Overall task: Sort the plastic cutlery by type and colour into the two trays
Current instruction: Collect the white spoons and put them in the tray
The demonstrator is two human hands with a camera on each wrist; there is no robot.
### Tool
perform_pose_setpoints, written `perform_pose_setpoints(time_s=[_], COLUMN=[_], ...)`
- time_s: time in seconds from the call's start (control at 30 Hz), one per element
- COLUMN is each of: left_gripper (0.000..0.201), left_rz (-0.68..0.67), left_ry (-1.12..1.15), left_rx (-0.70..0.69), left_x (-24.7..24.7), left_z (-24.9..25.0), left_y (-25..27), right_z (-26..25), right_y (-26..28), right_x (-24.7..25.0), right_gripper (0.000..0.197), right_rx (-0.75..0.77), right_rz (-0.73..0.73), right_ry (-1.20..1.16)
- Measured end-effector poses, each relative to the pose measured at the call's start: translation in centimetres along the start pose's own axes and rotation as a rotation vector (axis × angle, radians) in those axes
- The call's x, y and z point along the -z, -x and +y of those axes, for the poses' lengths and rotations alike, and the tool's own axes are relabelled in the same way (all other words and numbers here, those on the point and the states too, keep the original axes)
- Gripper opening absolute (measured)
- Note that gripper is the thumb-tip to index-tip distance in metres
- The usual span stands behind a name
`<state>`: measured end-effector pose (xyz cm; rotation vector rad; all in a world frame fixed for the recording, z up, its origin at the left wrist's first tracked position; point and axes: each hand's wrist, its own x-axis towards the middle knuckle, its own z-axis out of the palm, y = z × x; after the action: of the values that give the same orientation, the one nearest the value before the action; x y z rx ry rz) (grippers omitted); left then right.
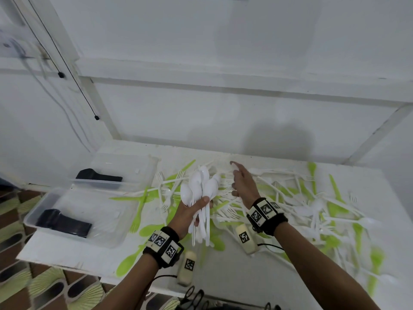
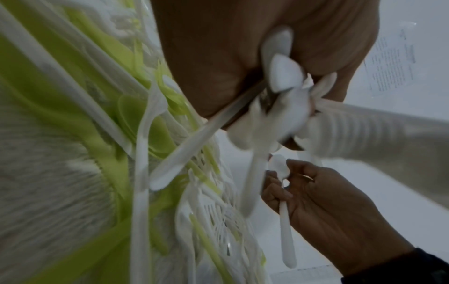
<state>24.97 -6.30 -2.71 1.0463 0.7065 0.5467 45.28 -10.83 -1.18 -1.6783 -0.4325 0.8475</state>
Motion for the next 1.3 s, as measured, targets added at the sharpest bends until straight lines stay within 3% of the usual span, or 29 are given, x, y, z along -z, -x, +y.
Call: perform_pose_setpoints(time_s=[0.07, 0.13, 0.23, 0.37, 0.43, 0.53, 0.6, 0.7, 0.87, 0.97, 1.13, 1.3], left_gripper=[0.023, 0.024, 0.018, 0.021, 0.021, 0.019, 0.019, 0.011, 0.012, 0.015, 0.015, 0.021], left_rz=[-0.021, -0.012, -0.014, -0.046, -0.076, -0.069, -0.014, 0.106, 0.248, 0.224, 0.142, 0.112], left_ry=[0.034, 0.042, 0.009, -0.091, -0.156, -0.203, -0.216, -0.181, -0.244, -0.309, -0.328, -0.399], left_rx=[-0.008, -0.002, -0.004, 0.028, 0.020, 0.005, -0.010, -0.020, -0.048, -0.080, -0.131, -0.102], left_x=[-0.2, -0.7, -1.2, -0.9, -0.7, -0.2, -0.1, -0.6, -1.2, -2.1, -3.0, -3.8], left_z=[0.0, 0.1, 0.1, -0.3, -0.4, -0.4, -0.2, 0.2, 0.1, 0.1, -0.1, -0.5], left_y=[-0.2, -0.3, -0.2, 0.1, 0.2, 0.1, -0.1, -0.6, -1.9, -2.1, -1.9, -1.5], right_z=[0.1, 0.2, 0.5, -0.2, -0.4, -1.1, -1.9, -2.4, -1.5, -0.2, 1.2, 1.6], right_y=[0.3, 0.8, 1.5, 1.0, -0.1, -1.1, -1.1, -0.5, 2.3, 3.4, 3.6, 4.1], right_x=[-0.8, -1.3, -1.6, -1.8, -1.2, 0.3, 1.2, 1.7, 0.1, -1.3, -2.2, -2.3], right_gripper=[0.033, 0.045, 0.045, 0.029, 0.033, 0.041, 0.031, 0.031, 0.031, 0.034, 0.034, 0.037], right_rx=[-0.208, -0.319, -0.208, -0.205, -0.256, -0.290, -0.260, -0.204, -0.069, 0.032, 0.105, 0.249], right_rz=[-0.120, -0.258, -0.412, -0.173, -0.059, -0.011, 0.040, 0.032, -0.168, -0.178, -0.019, 0.033], right_ry=[-0.112, -0.246, -0.245, -0.249, -0.327, -0.522, -0.572, -0.450, -0.174, -0.021, 0.133, 0.433])
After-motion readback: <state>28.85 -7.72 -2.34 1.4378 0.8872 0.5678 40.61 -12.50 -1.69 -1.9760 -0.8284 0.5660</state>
